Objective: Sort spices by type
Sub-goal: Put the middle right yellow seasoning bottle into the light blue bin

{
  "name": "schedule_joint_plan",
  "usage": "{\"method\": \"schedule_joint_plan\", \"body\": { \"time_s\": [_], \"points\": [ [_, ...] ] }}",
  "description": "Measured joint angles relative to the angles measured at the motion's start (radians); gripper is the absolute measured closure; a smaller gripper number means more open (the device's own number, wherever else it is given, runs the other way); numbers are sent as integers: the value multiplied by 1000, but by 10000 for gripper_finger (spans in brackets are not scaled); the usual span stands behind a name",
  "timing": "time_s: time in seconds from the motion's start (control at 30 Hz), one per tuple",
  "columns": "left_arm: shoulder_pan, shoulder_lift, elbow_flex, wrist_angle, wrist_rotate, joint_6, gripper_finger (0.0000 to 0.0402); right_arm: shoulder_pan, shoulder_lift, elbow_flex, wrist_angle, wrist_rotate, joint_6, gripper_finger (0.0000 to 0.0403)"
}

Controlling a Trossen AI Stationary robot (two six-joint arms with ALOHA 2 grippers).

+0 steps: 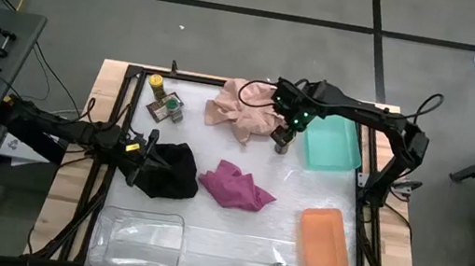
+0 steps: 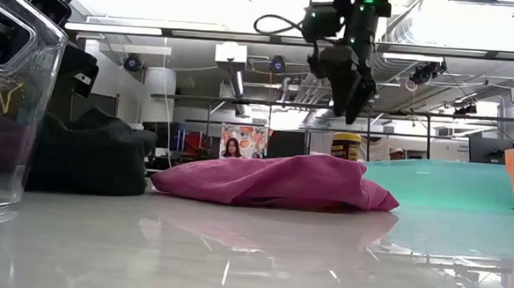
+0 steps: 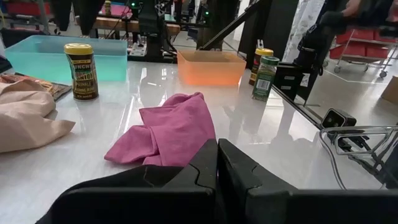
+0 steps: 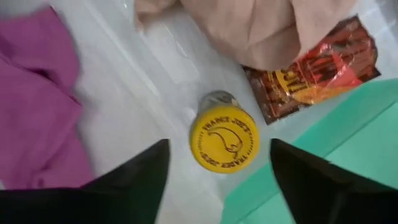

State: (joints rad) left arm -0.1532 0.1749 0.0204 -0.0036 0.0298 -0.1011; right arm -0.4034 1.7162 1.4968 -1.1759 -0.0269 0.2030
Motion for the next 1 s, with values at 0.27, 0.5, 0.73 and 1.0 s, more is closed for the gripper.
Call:
{"method": "schedule_joint_plan", "body": {
  "time_s": [0.27, 0.5, 0.73, 1.0],
  "points": [
    [0, 0, 0, 0, 0, 0, 402, -5, 39, -27, 38, 46, -29, 40],
    [0, 0, 0, 0, 0, 0, 402, -4, 92, -27, 28, 83, -54, 39],
    [0, 0, 0, 0, 0, 0, 402, -4, 148, -27, 18, 90, -81, 42],
    [0, 0, 0, 0, 0, 0, 402, -4, 174, -27, 17, 87, -81, 133]
  ]
}}
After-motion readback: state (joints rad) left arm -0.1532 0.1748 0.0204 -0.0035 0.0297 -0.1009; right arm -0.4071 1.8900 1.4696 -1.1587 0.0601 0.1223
